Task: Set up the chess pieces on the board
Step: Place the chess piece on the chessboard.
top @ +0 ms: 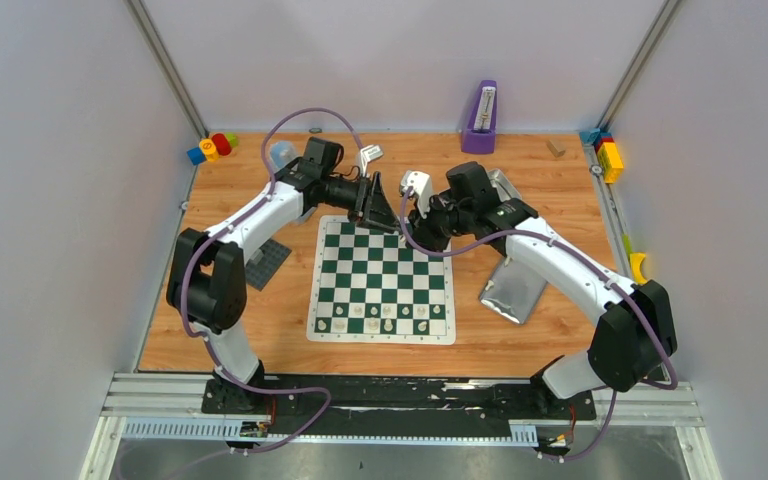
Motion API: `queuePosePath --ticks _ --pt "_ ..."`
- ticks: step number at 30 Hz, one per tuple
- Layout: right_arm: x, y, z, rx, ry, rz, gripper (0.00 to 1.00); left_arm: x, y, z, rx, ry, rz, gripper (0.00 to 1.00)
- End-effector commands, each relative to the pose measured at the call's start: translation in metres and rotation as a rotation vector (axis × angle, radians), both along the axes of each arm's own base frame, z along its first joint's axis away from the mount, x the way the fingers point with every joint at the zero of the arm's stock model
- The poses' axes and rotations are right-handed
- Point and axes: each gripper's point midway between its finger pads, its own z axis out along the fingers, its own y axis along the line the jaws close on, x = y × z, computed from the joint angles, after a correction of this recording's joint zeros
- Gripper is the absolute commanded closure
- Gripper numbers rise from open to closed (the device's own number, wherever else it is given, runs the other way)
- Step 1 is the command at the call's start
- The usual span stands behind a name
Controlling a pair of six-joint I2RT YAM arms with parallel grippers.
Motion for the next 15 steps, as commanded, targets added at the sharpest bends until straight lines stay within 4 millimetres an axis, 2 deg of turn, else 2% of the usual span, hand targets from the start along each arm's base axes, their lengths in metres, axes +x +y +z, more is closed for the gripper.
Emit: queuePosePath --ticks 1,15 --pt "0.0093 0.0086 0.0305 0.054 -0.076 -0.012 0.99 0.0012 -0.01 0.0146 -0.06 -0.004 -0.032 0.41" --pt "0.0101 0.011 0.037 0.067 -0.081 -0.01 0.99 -0.0033 -0.0198 0.0096 -0.066 0.018 -0.06 0.44"
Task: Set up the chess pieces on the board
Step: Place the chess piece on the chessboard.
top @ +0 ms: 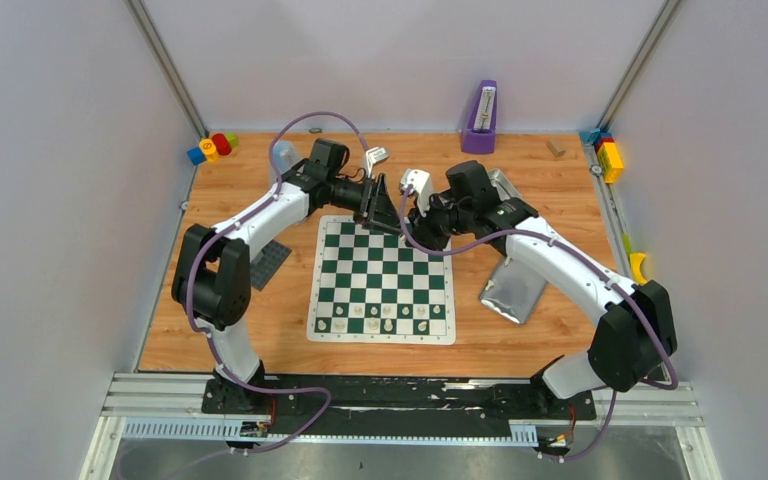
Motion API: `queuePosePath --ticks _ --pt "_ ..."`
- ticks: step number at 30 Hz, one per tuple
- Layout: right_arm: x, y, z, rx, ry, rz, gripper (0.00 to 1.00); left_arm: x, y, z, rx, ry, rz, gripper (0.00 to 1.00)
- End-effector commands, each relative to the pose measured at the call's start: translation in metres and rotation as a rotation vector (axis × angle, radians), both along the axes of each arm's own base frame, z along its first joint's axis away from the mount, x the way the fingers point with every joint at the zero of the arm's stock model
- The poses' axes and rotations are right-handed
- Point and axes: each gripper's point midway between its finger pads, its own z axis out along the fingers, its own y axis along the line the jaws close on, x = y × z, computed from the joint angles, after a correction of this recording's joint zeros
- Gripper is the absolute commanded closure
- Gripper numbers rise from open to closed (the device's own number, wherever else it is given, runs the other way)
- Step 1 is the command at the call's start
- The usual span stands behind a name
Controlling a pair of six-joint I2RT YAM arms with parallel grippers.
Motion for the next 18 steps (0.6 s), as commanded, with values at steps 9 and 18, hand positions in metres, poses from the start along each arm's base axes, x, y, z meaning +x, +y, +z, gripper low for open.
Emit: queuePosePath --ticks 9,18 --pt "0.0134 0.0089 0.0395 0.066 -0.098 -0.019 0.99 -0.0032 -0.0104 0.0111 -0.048 -0.016 -0.043 0.5" --pt "0.0162 0.0067 0.0402 0.063 -0.11 -0.044 0.99 -0.0041 -0.0108 0.0093 -0.055 -0.005 -0.045 0.58"
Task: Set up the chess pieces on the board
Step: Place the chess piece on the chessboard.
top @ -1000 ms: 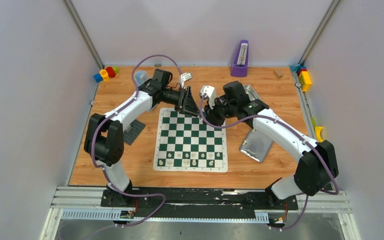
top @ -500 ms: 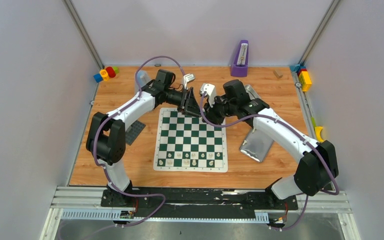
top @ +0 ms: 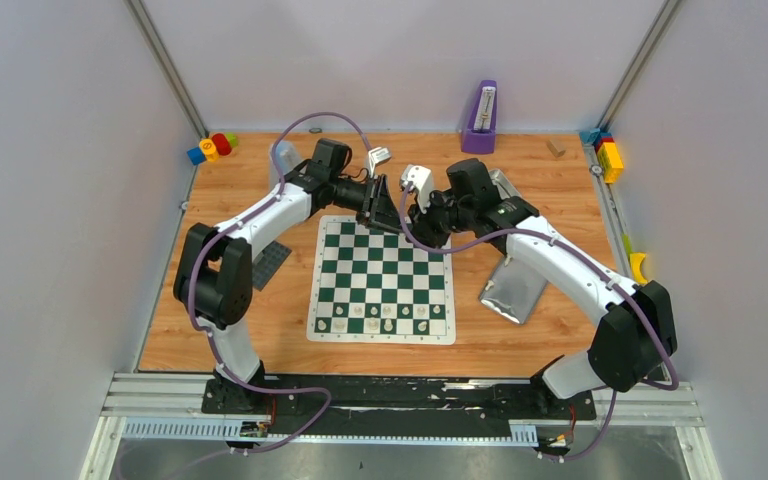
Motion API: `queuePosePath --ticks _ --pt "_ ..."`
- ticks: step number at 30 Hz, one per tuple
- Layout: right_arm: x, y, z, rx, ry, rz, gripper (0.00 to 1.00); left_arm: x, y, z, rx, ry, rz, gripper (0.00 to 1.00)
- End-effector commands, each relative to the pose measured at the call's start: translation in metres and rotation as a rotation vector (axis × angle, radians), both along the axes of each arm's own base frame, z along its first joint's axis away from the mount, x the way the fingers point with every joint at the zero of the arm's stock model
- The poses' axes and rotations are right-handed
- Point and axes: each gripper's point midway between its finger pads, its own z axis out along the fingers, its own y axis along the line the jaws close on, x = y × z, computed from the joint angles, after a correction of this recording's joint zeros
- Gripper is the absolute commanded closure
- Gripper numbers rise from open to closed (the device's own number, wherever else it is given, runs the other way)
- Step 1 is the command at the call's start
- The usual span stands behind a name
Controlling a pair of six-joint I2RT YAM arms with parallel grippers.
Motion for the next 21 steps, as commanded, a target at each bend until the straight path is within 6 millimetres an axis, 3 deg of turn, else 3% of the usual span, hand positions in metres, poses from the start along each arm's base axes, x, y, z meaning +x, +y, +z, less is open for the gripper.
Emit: queuePosePath --ticks 1,15,18,21 --pt "0.0085 0.0071 0.0345 0.065 -0.087 -0.015 0.99 -0.0008 -0.0043 0.0069 -0.041 -0.01 -0.029 0.59" --pt "0.0075 0.0072 0.0379 0.072 -0.088 -0.014 0.98 -0.0002 -0.005 0.0051 -0.046 -0.008 -0.034 0.75" --pt "0.0079 0.0052 0.0393 0.071 -0.095 -0.022 0.93 -0.0006 -0.0042 0.006 -0.049 -0.018 -0.035 0.82" --pt "0.0069 0.0016 0.042 0.084 -0.088 -0.028 0.82 -0.0003 -0.0021 0.0108 -0.061 -0.038 -0.035 0.92"
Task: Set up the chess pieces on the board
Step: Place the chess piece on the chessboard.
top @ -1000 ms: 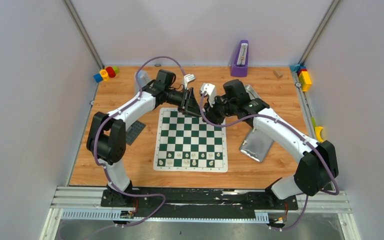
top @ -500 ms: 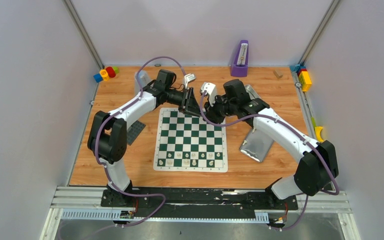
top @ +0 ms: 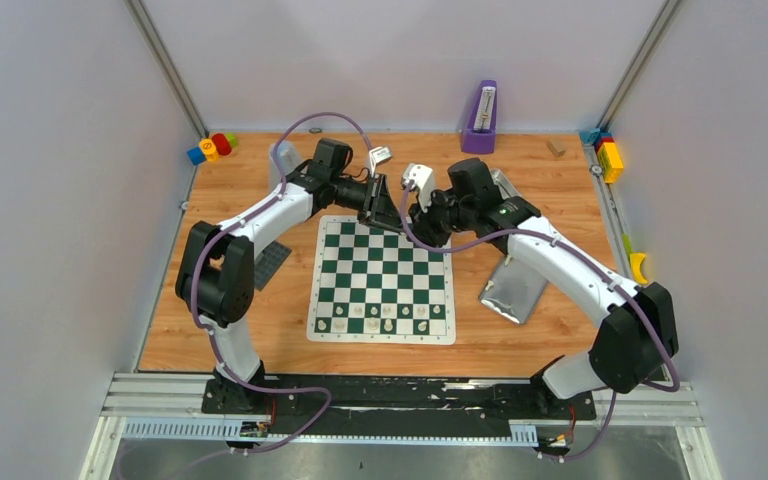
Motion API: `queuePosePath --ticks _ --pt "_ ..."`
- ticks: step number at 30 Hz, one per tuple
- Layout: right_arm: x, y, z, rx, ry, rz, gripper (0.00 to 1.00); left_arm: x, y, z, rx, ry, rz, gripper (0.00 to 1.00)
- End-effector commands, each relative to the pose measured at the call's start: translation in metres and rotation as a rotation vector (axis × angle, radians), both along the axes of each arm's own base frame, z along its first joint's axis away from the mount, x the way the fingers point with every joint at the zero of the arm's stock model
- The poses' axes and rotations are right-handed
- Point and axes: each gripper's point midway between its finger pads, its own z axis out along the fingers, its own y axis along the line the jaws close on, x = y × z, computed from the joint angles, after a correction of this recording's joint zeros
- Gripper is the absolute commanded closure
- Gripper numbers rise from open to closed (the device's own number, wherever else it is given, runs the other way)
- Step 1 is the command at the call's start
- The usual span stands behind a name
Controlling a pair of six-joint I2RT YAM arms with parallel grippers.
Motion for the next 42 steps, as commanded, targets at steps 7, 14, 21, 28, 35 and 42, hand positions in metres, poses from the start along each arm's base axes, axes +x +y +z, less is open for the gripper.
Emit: queuePosePath --ticks 7,14,21,28,35,42 --pt "-0.004 -0.015 0.069 0.229 -0.025 0.008 0.58 0.002 0.013 0.035 -0.163 -0.061 -0.002 1.0" --pt "-0.016 -0.023 0.086 0.395 0.123 0.08 0.54 -0.004 0.021 0.066 -0.306 -0.042 -0.003 1.0" --pt "-0.029 -0.018 0.077 0.488 0.303 0.166 0.51 -0.012 0.023 0.087 -0.373 -0.133 -0.012 1.0" --pt "-0.032 -0.014 0.075 0.534 0.399 0.224 0.47 -0.014 0.025 0.091 -0.389 -0.157 -0.008 1.0" --pt "-0.03 -0.012 0.081 0.547 0.413 0.241 0.47 -0.016 0.025 0.095 -0.417 -0.182 -0.001 1.0" --pt "-0.02 -0.007 0.081 0.553 0.447 0.236 0.49 -0.017 0.025 0.097 -0.439 -0.198 0.004 1.0"
